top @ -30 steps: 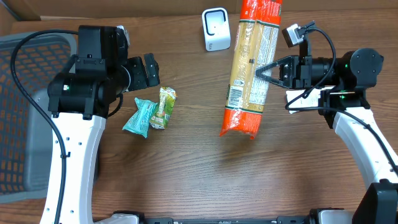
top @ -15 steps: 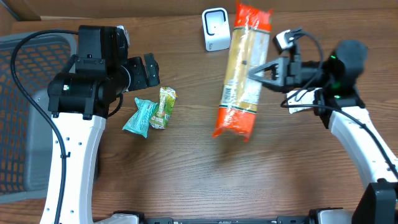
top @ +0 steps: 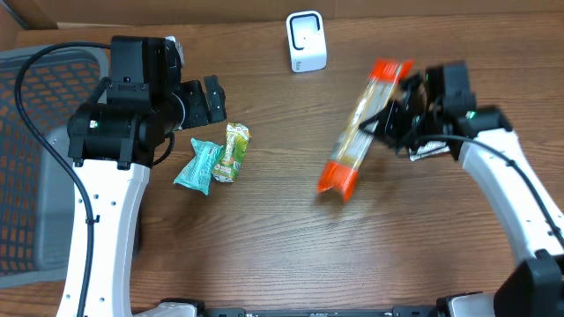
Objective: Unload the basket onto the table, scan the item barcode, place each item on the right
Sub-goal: 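Lift the spaghetti pack up toward the white scanner, then hold the spaghetti pack's barcode in front of the scanner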
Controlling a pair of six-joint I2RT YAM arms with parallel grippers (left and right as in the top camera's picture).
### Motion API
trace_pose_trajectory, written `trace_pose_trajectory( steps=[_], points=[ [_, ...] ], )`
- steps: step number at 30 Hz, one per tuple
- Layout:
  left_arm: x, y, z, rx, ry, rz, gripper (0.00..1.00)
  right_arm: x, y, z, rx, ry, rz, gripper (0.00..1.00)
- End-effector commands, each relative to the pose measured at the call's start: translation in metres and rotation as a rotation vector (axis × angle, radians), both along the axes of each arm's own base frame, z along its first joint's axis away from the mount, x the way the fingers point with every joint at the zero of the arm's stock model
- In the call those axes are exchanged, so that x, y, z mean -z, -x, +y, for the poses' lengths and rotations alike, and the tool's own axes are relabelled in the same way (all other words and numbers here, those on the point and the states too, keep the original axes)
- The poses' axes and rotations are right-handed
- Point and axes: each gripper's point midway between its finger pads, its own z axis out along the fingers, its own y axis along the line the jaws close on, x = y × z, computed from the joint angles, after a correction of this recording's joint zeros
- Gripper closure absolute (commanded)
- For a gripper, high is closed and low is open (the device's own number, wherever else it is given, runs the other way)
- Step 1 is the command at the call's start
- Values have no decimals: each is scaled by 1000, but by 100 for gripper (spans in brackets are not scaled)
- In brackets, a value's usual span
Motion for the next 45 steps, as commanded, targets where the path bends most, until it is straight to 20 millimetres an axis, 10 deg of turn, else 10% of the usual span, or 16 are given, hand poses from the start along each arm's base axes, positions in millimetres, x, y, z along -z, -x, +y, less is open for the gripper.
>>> trace_pose_trajectory(
  steps=[1, 10, 25, 45],
  points=[
    [-3, -1, -2, 15, -1, -8, 0, -103, -45, -24, -4, 382, -444, 96],
    [-3, -1, -2, 15, -1, -8, 0, -163, -95, 3, 56, 971, -844, 96],
    [-3, -1, -2, 15, -1, -8, 0, -100, -193, 68, -273, 1485, -1106, 96],
    [-3, -1, -2, 15, -1, -8, 0, -34, -226, 130, -493, 1500, -1361, 96]
  ],
)
